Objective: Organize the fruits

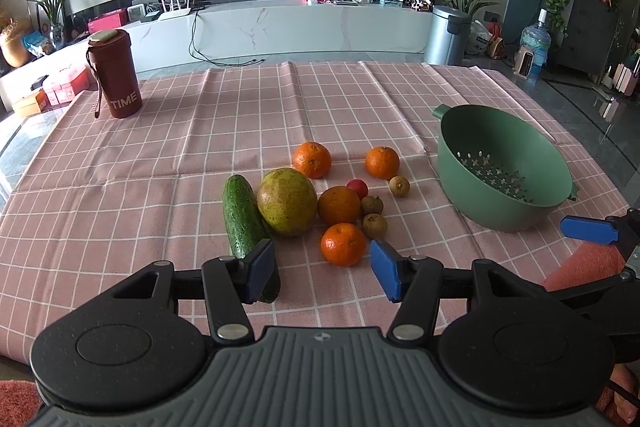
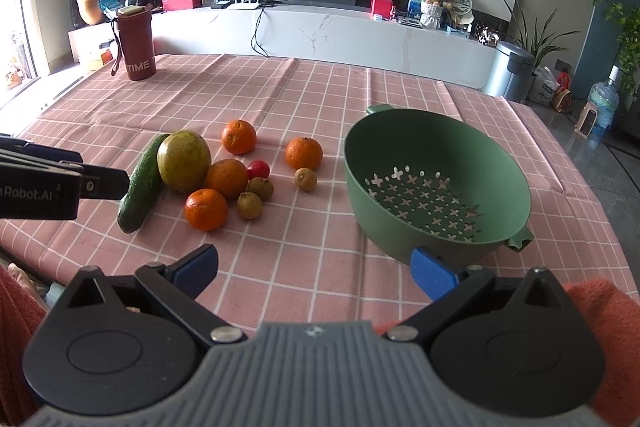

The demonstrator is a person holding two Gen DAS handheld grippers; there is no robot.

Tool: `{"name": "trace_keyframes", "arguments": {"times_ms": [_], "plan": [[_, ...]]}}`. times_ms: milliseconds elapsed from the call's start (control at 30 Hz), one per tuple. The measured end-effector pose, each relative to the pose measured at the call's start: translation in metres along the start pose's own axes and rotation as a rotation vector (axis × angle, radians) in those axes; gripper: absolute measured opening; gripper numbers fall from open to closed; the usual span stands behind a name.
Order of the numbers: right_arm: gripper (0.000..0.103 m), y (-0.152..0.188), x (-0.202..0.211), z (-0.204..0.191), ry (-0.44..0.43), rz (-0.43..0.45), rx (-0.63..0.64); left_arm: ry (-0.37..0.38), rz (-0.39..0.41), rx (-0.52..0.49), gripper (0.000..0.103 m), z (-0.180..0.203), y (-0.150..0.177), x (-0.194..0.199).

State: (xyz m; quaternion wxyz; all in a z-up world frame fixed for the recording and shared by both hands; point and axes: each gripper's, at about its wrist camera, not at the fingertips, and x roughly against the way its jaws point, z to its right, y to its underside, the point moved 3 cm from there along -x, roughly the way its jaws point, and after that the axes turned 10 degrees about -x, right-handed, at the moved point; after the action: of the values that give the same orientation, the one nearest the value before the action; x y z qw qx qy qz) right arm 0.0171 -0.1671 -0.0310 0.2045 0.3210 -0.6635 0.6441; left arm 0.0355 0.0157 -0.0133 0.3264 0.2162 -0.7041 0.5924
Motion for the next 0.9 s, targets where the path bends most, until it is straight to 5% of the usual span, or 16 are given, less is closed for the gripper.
{"name": "trace_keyframes", "arguments": {"times_ms": [133,233,467,667,900], "plan": [[0.096,-0.008,-0.005,-0.003,-0.046,-0.009,-0.036,0.026,-0.015,0.054,0.054,-0.017,-0.005,-0.008],[0.081,-0.015,-0.014,-0.008,-0.082,-0.024,-0.039,0.034,-0.044,0.085,0.054,-0.030,-0.008,-0.020],[0.075,-0.033,-0.048,-0.032,-0.170,-0.061,-0.038,0.022,-0.150,0.124,0.048,-0.054,-0.012,-0.057],[0.072,-0.045,-0.079,-0.063,-0.251,-0.086,0.046,0.024,-0.246,0.168,0.045,-0.077,-0.005,-0.093],[0.064,-0.051,-0.118,-0.091,-0.320,-0.124,0.163,0.081,-0.267,0.220,0.045,-0.094,0.000,-0.117]]}}
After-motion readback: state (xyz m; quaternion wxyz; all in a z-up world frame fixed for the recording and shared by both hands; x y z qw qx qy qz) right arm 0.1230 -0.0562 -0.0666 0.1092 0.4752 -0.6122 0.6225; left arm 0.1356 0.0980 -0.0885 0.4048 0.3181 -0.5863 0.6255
